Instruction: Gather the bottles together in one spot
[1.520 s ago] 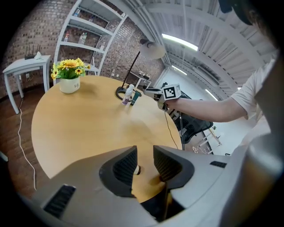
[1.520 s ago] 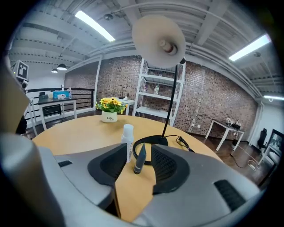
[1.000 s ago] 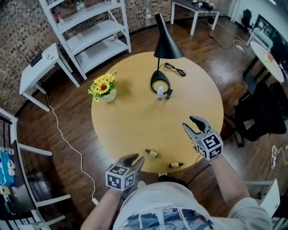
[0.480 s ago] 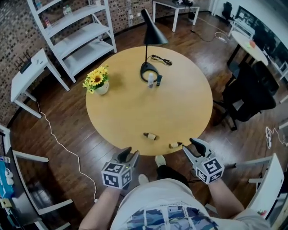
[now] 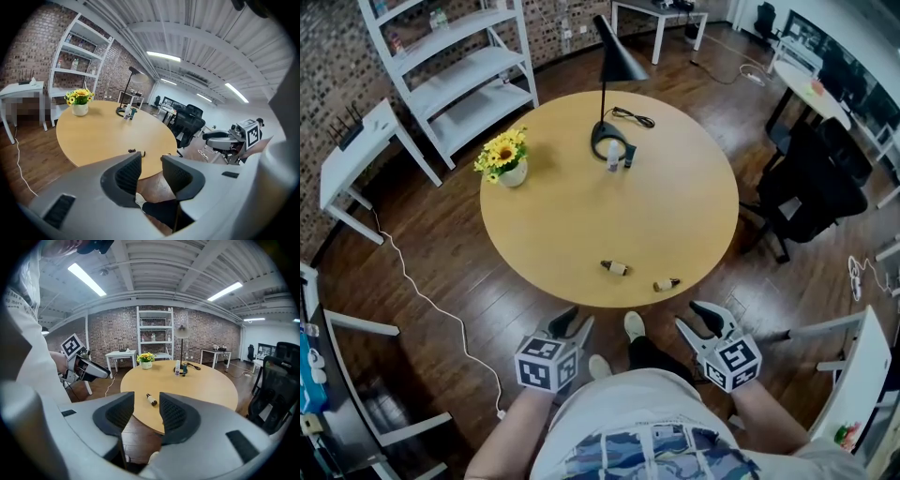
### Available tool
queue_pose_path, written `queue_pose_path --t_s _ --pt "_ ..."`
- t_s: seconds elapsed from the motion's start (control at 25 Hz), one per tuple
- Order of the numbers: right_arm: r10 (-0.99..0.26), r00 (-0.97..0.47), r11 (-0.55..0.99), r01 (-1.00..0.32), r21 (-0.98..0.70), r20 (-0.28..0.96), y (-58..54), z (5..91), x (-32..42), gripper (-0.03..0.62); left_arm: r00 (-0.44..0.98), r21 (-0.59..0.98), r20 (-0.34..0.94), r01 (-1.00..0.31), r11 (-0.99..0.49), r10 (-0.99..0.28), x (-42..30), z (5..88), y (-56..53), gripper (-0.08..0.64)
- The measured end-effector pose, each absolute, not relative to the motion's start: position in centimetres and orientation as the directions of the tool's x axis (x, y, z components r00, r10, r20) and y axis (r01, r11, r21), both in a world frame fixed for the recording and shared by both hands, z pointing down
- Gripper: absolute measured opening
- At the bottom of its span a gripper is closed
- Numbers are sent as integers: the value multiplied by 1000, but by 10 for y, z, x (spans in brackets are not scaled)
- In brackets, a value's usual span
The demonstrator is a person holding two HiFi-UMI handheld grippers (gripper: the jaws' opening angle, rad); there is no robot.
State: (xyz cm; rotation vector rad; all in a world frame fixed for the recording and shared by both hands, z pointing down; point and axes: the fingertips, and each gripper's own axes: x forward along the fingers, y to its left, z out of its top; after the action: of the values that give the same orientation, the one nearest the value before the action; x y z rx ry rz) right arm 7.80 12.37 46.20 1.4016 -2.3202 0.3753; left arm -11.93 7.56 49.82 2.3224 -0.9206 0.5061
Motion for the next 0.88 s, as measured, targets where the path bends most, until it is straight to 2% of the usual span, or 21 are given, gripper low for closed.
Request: queue_pose_path --t_s 0.52,0.88 --pt "-741 -469 524 -851 -22 481 119 469 64 198 684 435 525 -727 -531 -506 -126 511 83 127" --pt "-720 -487 533 -844 -57 494 101 471 90 198 699 516 583 -712 -475 -414 -79 546 63 130"
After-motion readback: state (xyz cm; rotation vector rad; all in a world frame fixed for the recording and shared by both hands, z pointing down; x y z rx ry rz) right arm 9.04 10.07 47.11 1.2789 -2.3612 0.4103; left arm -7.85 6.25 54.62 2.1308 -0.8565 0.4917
